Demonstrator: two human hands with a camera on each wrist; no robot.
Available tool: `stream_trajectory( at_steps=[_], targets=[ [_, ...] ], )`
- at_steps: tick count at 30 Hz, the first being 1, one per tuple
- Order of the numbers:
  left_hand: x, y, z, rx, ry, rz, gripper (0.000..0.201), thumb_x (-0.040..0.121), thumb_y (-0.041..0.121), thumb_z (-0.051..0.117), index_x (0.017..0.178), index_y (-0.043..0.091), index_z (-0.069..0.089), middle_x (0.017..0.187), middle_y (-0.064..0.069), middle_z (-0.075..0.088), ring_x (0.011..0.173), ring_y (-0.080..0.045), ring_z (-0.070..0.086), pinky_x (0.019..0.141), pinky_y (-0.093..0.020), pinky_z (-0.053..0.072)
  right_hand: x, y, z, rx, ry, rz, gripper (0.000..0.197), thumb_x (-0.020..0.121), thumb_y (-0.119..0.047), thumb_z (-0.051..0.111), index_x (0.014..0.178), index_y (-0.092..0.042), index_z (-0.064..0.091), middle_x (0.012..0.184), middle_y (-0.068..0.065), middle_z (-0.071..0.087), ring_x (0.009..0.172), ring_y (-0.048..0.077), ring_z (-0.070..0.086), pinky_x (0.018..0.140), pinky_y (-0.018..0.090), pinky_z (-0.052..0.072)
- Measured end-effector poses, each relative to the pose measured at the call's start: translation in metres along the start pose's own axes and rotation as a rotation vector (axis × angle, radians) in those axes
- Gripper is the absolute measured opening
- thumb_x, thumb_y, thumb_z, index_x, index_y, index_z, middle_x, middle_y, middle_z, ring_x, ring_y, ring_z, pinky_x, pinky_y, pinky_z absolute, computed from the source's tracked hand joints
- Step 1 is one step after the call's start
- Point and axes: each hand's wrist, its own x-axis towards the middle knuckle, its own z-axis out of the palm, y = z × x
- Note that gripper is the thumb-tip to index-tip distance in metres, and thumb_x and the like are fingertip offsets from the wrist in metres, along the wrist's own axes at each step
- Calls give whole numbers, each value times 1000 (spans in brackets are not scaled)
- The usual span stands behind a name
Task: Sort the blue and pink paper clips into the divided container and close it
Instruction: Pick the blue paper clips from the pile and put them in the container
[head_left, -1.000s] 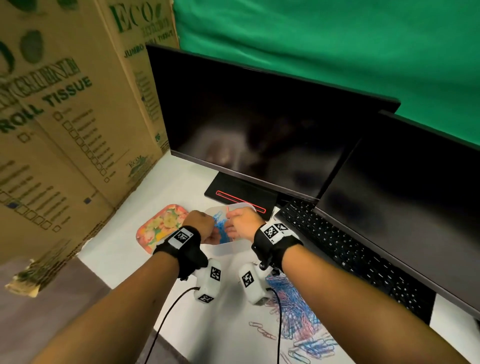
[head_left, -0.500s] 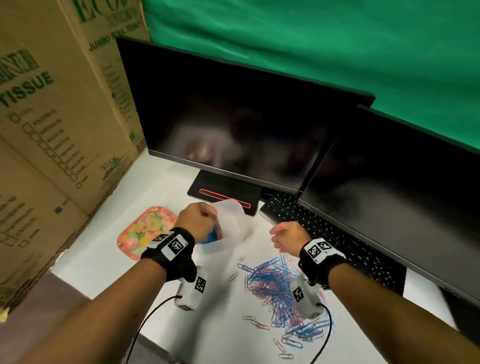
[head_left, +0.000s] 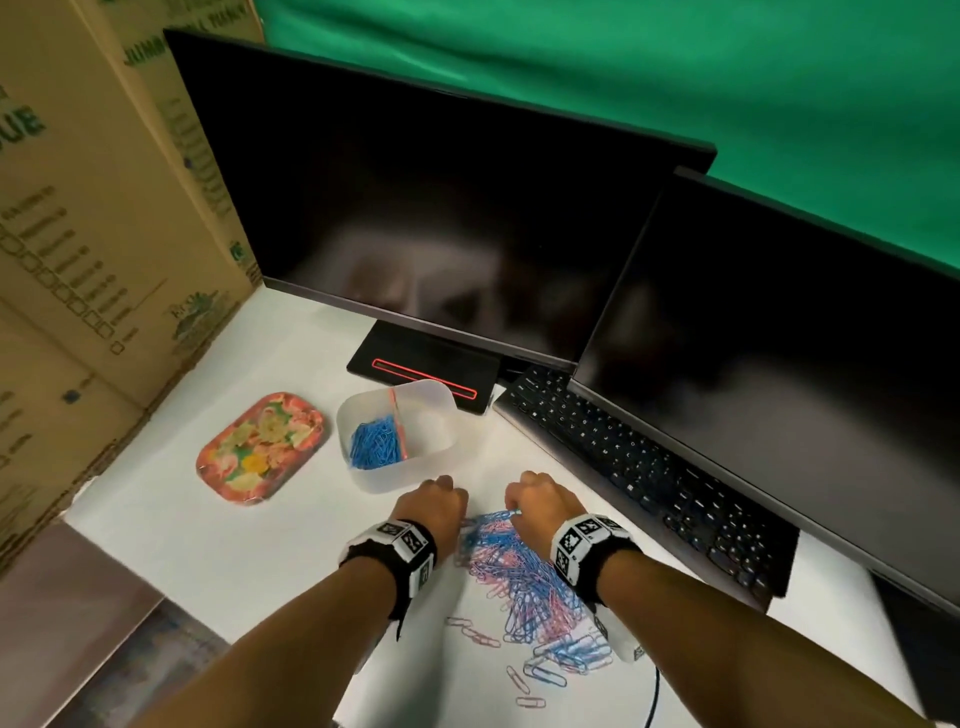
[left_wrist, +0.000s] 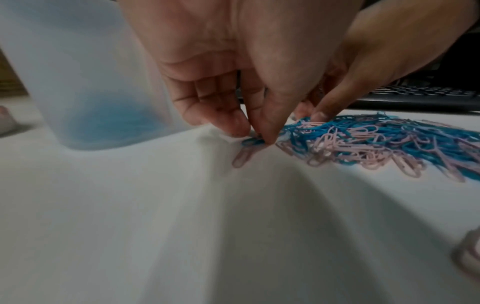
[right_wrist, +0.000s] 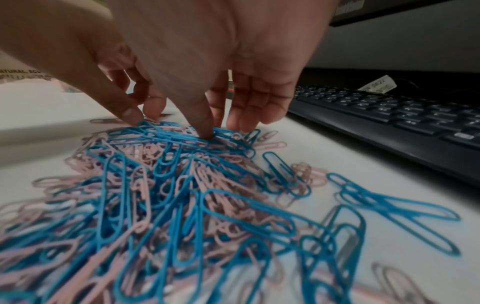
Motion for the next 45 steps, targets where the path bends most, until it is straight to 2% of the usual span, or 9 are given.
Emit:
stream_trajectory(
  at_steps=[6,10,14,20,24,27,32,38,45],
  targets=[
    [-2,-4,2,-128,63,-80,24,90,24,55,110,11,59,114,-11,60,107,-31,58,87,-40,49,-4,8,-5,66,-47,-6,19,90,-13,53,108,-8,60,113,8,59,106,25,57,89,33,52],
    [-3,-9,4,-393,132,-132,12,81,17,61,92,18,66,98,-8,69,93,-28,63,77,-28,49,-6,24,-11,444,6,97,11,83,-15,61,73,-18,65,76,3,67,72,21,63,70,30,58],
    [-7,-8,5,-638,135,-155,22,77,6,61,90,22,68,77,3,67,75,-16,62,67,-17,45,-13,35,-19,702,-29,83,19,79,-11,72,66,-21,63,65,-1,65,58,8,54,57,19,48],
    [-12,-10,4,-786,85,-139,30,74,0,63,78,30,64,70,7,63,68,-14,57,68,-21,48,-22,44,-21,916,-84,66,11,80,-8,71,74,-15,64,70,1,63,64,12,54,61,22,45],
    [-16,-10,4,-1006,-4,-150,15,81,2,64,85,16,69,72,-1,65,67,-16,60,63,-25,52,-28,42,-25,1037,4,90,19,79,1,66,69,-13,60,77,2,63,67,11,53,62,15,43],
    [-20,-10,3,-1153,12,-176,12,88,8,61,84,12,71,74,-7,68,66,-16,63,61,-22,53,-30,39,-25,1280,12,116,24,80,10,62,65,-9,55,93,14,69,80,21,64,71,24,49],
    [-24,-8,-1,-1376,15,-219,18,92,1,55,84,7,70,77,-15,67,59,-17,64,57,-23,55,-35,31,-28,1520,-10,150,14,86,8,57,79,-4,56,86,20,72,76,29,71,66,32,55],
    [-26,-9,6,-813,133,-161,23,81,6,62,74,27,67,74,6,67,70,-12,62,69,-20,46,-41,25,-21,1617,-25,222,16,86,9,58,92,-5,55,83,19,69,61,21,69,53,23,54],
    [-36,2,24,-255,-25,30,16,78,20,61,92,25,69,100,1,69,95,-20,63,80,-24,47,-44,27,-12,1645,-108,227,34,90,9,48,117,-9,60,80,14,62,68,25,66,65,34,57]
  ],
)
